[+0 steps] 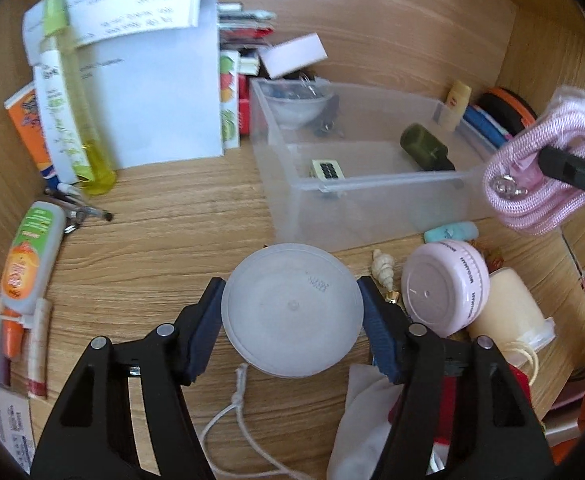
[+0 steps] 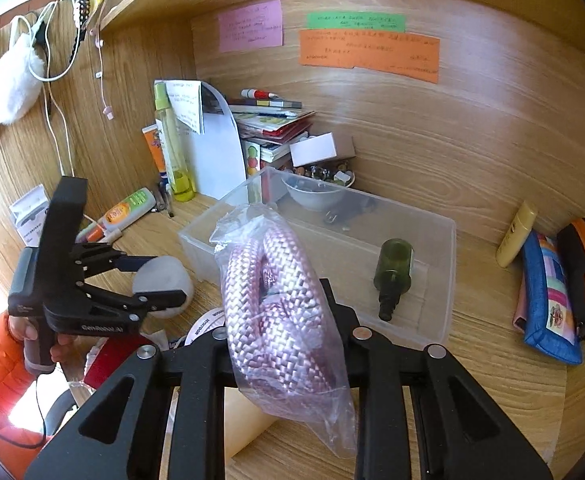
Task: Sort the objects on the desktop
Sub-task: 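Grasp the white round container with the left gripper while the right gripper lifts the pink rope, then lower the white container and pink rope into the clear box and open both grippers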
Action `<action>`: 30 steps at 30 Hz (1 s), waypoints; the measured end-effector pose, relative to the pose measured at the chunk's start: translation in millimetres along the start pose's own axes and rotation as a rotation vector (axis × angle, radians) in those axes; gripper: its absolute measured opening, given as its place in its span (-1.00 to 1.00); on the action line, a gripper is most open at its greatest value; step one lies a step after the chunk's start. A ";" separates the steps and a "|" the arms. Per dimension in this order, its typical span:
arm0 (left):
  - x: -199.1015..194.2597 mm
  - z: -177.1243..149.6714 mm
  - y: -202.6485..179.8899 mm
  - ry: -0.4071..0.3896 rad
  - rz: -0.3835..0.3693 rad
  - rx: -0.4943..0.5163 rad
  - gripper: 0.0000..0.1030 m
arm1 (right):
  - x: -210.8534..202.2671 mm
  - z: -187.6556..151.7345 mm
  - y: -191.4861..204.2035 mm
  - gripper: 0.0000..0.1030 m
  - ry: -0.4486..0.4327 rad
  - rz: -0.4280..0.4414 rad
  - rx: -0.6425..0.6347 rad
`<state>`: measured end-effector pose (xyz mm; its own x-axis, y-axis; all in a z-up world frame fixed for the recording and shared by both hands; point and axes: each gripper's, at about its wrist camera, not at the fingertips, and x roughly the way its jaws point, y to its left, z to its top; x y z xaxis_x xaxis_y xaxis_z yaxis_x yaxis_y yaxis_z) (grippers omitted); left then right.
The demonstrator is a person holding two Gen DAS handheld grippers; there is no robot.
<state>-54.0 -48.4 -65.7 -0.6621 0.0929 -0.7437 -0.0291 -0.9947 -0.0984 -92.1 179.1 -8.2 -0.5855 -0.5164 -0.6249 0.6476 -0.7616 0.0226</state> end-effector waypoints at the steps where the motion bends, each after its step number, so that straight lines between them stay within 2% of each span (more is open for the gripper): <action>1: -4.0 0.8 1.9 -0.008 0.005 -0.007 0.26 | -2.3 0.1 -0.8 -0.59 -0.005 -0.003 0.002; 8: -28.6 19.4 8.4 -0.090 0.042 -0.012 0.26 | -20.1 4.2 -7.2 -0.59 -0.051 -0.016 0.012; 15: -50.7 48.4 5.8 -0.175 0.028 -0.004 0.26 | -28.4 16.2 -18.3 -0.59 -0.091 -0.043 0.034; 23: -44.9 93.0 -12.0 -0.203 -0.011 0.032 0.26 | -17.2 37.6 -35.2 -0.59 -0.107 -0.045 0.069; 30: -24.5 115.7 -25.9 -0.191 -0.042 0.040 0.26 | 16.2 48.4 -45.7 -0.59 -0.070 -0.021 0.114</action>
<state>-123.7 -29.9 31.5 -0.7893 0.1285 -0.6004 -0.0870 -0.9914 -0.0978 -154.8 186.6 18.4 -0.6338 -0.5227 -0.5702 0.5773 -0.8103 0.1011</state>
